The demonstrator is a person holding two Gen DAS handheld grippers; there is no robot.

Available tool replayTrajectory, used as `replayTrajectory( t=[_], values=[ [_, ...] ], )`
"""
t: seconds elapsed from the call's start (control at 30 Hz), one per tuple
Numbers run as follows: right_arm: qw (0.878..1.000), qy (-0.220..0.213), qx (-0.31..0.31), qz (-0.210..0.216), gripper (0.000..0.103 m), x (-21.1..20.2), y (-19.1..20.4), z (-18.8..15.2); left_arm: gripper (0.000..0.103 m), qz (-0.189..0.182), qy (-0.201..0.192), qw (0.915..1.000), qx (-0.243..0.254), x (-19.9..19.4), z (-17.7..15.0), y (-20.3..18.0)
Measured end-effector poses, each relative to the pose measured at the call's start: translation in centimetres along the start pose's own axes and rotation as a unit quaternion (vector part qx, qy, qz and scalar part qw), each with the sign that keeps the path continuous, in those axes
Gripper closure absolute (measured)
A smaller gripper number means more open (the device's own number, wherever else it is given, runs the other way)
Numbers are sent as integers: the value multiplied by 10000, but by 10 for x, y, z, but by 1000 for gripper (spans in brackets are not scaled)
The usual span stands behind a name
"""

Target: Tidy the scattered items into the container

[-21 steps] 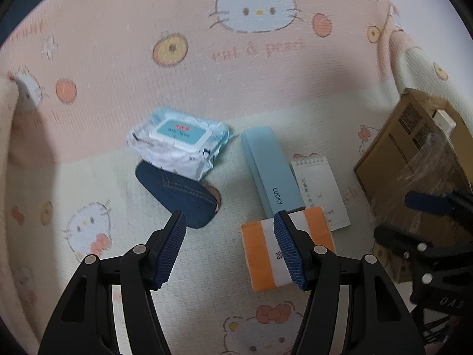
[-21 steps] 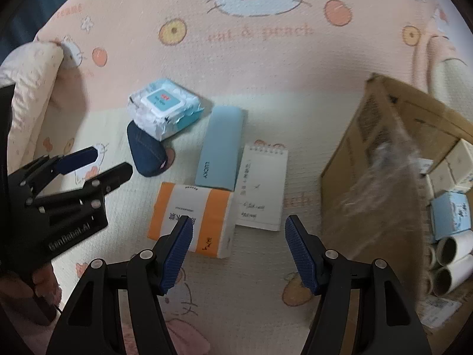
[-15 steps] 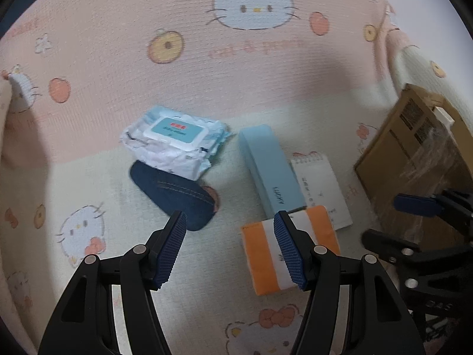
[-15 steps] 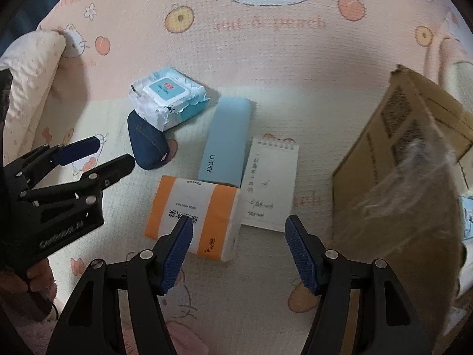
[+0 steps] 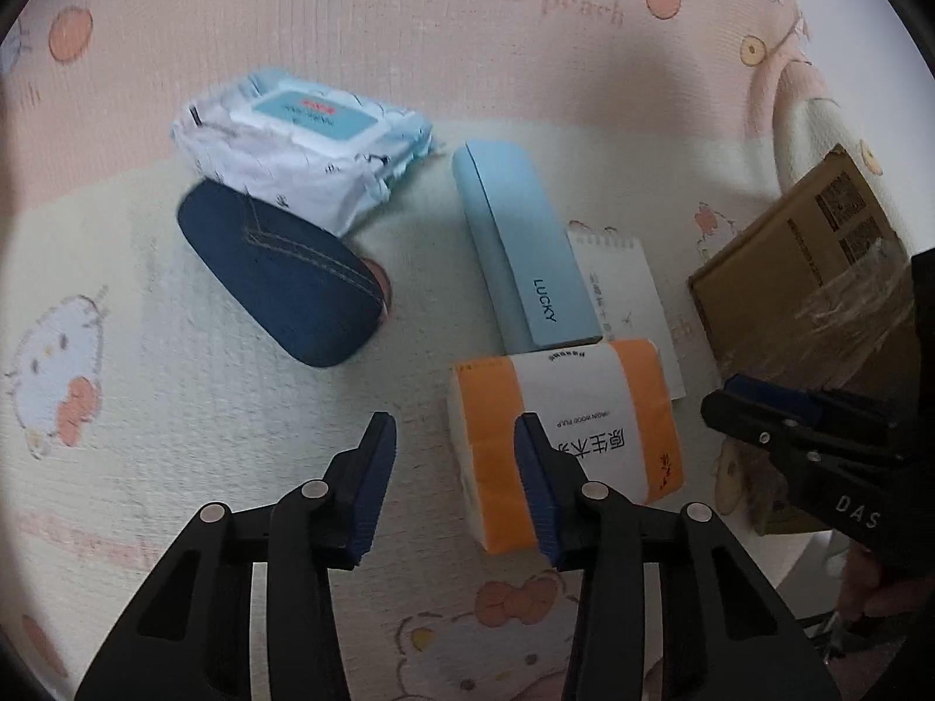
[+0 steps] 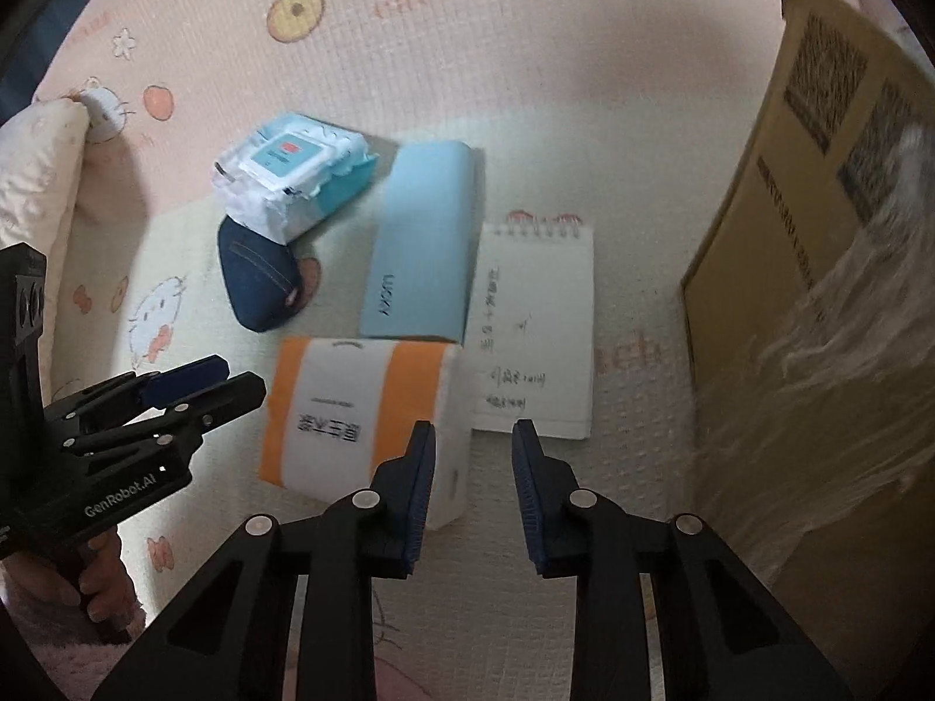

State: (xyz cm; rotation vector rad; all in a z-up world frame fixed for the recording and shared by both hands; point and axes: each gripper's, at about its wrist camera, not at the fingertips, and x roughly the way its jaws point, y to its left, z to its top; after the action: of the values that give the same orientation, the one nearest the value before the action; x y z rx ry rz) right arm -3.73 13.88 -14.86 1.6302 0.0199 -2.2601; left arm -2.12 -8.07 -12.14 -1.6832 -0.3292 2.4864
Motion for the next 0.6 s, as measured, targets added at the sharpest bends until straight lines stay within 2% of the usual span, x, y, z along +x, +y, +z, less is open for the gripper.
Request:
replayTrajectory(
  t=[0.3, 0.43, 0.6],
  values=[
    [9984, 157, 101, 541, 79, 18, 7, -3, 57, -561, 280, 9980, -119, 15, -2, -3],
    [9972, 174, 215, 699, 78, 31, 9, -5, 57, -673, 297, 9969, -268, 23, -3, -1],
    [9979, -33, 40, 638, 78, 34, 12, -5, 57, -827, 256, 9946, -568, 27, -5, 7]
  ],
)
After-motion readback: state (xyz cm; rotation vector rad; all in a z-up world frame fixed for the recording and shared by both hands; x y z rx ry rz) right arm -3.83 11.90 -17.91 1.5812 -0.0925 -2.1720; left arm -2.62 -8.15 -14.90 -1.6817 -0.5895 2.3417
